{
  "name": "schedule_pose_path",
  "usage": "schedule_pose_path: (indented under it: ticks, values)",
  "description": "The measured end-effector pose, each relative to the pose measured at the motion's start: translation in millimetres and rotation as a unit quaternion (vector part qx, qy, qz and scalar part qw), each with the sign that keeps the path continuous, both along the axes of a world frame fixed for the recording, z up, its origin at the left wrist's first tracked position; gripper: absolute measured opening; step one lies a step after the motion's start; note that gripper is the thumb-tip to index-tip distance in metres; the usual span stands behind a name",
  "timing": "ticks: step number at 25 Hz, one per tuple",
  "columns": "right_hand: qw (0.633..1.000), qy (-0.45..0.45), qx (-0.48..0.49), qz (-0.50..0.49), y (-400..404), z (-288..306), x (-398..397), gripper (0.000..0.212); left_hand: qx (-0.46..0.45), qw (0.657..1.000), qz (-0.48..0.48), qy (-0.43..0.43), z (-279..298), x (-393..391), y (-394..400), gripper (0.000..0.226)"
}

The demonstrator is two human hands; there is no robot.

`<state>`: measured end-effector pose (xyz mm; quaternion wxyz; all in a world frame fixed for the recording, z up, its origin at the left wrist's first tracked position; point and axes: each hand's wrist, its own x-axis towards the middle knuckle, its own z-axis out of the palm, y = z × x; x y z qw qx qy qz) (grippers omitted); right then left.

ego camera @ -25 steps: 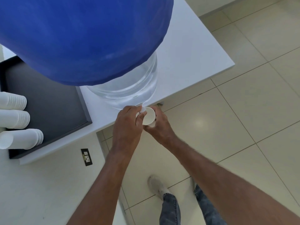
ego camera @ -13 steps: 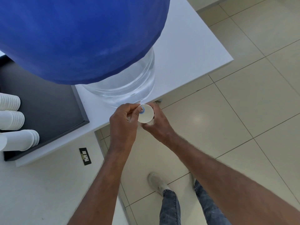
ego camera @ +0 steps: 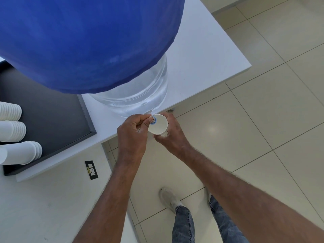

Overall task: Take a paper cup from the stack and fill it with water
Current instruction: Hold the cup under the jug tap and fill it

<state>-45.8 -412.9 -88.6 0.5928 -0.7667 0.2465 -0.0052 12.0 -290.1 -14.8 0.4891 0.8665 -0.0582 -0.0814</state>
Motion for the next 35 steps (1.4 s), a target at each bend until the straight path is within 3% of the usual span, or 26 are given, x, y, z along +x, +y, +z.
schedule_pose_path:
  ticks: [35]
  values:
    - [1.000,0.013,0.018,-0.002,-1.8,-0.8,-4.3,0.061,0.001,1.000,-0.015,-0.017,-6.3,3.1,2.5,0.013]
